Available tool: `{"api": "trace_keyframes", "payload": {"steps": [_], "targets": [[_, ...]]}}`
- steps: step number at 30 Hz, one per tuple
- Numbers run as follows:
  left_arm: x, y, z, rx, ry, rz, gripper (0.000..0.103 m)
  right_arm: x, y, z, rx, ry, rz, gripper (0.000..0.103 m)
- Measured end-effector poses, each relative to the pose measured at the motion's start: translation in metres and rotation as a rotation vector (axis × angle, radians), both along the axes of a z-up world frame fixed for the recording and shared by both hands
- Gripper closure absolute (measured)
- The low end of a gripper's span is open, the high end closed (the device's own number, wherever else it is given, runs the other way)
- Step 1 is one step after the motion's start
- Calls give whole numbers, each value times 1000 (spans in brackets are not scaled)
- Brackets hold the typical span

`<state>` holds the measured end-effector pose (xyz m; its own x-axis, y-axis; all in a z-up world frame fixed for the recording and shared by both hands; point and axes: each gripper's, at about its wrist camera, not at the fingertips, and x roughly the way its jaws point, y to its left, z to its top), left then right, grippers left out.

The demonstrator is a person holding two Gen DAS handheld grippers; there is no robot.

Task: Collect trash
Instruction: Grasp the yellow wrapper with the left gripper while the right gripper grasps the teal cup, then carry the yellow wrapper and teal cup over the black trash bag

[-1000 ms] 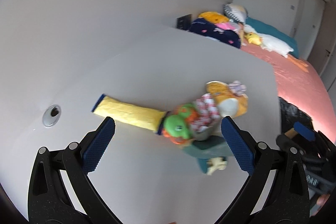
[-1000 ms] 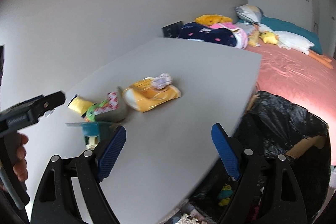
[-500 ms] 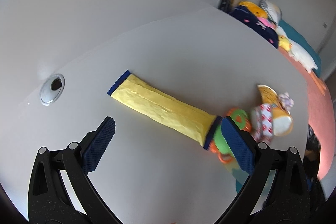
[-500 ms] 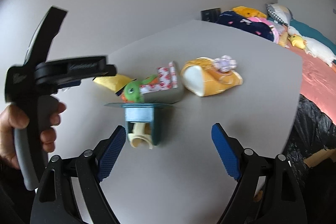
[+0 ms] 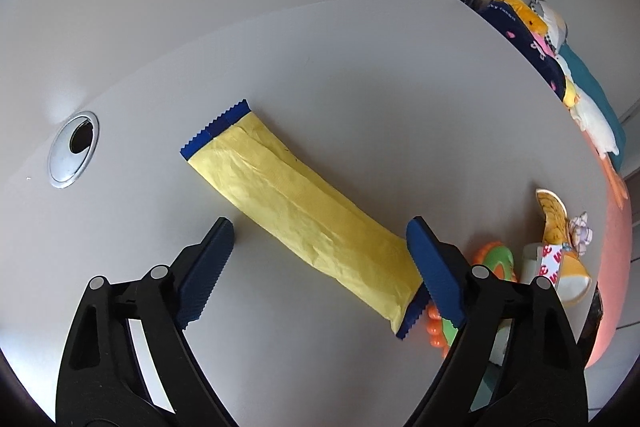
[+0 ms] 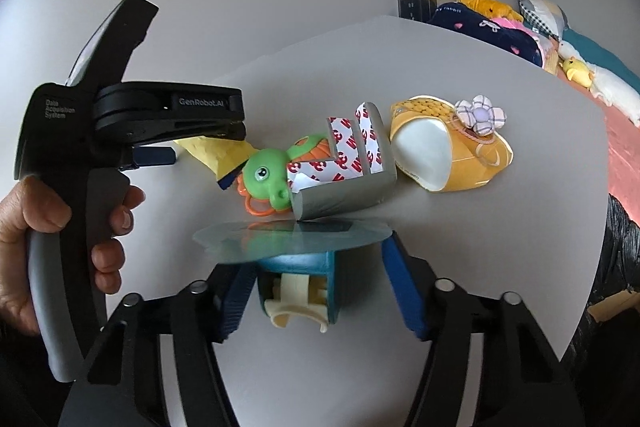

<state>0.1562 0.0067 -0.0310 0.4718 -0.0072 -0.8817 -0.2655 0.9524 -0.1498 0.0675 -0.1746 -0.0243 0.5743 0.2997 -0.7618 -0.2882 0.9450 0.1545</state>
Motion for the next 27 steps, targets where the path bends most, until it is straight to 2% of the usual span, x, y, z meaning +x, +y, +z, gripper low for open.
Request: {"api": "trace_keyframes", "payload": {"steps": [1, 2, 3, 4, 6, 8, 10, 21, 27], "targets": [[0, 0, 0, 6, 0, 5, 23, 0, 0, -1, 3, 2, 3, 50], [0, 0, 0, 13, -1, 10, 28, 0, -1, -1, 9, 5, 7, 59], [1, 1, 0, 21, -2, 14, 36, -1, -1, -2, 10, 10, 13, 63], [1, 1, 1, 29, -4, 18, 42, -1, -1, -2, 8, 9, 16, 63], [1, 4, 2, 20, -12, 24, 63, -4, -2, -2, 8, 12, 30, 64], [-3, 9, 2, -24, -28, 28, 74, -7, -4, -2, 18, 15, 35, 65], [-7, 12, 1, -46, -41, 27, 74, -9, -6, -1, 20, 14, 42, 67], [-37, -7, 25, 20, -130, -22, 75, -22, -29, 14, 41, -20, 19, 67], [-51, -23, 43, 29, -176, -51, 75, -35, -50, 26, 57, -47, -21, 67]]}}
